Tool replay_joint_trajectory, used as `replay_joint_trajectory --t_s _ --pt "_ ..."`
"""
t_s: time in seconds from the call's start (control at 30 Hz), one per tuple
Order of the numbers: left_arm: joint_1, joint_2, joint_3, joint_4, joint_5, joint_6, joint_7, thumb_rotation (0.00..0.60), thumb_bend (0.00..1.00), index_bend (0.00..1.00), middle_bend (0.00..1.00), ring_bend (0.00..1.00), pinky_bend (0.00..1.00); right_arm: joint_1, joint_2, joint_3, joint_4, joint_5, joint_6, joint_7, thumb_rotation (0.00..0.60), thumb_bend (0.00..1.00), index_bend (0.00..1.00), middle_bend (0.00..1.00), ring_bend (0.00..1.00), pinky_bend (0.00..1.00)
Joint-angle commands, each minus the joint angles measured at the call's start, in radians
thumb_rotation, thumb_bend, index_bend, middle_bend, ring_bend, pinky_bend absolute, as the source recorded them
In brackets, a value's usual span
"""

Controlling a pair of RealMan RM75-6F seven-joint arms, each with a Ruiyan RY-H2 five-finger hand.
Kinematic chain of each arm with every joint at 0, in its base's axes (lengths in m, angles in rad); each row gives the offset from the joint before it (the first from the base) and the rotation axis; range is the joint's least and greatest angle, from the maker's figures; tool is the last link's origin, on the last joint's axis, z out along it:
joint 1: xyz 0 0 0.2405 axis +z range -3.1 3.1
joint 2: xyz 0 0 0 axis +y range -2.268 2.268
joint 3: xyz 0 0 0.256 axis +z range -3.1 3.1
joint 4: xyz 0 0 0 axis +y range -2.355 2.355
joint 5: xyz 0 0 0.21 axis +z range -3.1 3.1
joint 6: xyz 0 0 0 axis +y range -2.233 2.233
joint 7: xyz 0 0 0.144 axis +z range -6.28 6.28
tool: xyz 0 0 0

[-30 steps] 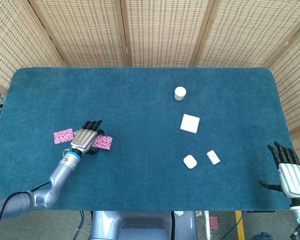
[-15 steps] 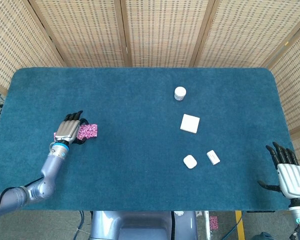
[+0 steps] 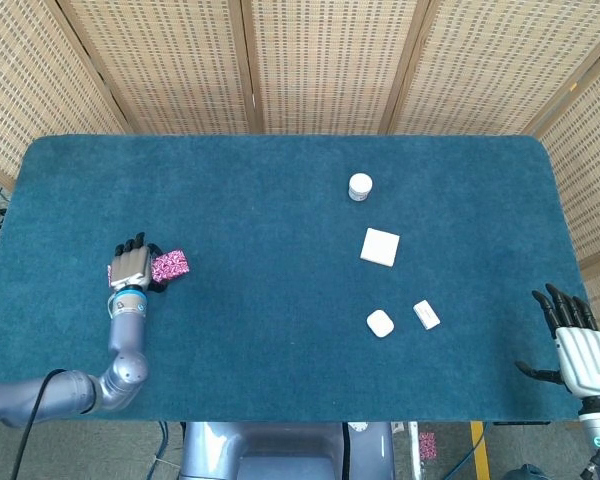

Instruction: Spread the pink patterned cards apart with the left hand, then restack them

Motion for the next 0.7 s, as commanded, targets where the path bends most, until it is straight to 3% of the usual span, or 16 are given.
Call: replay_joint_trajectory --t_s 0.03,0.7 --pt "-0.005 -0.028 -0.026 0.021 -0.025 0.009 0.012 0.600 0.36 0.55 0.00 0.00 0.00 -0.001 0.001 0.000 0.000 0.000 0.001 0.003 0.600 0.00 0.00 0.00 0.00 0.00" --pt "0.024 -0.087 -0.083 0.111 -0.003 -0.014 0.022 0.600 0.36 0.55 0.00 0.00 0.00 -0.001 0.005 -0.001 0.002 -0.001 -0.001 0.014 0.600 0.00 0.00 0.00 0.00 0.00"
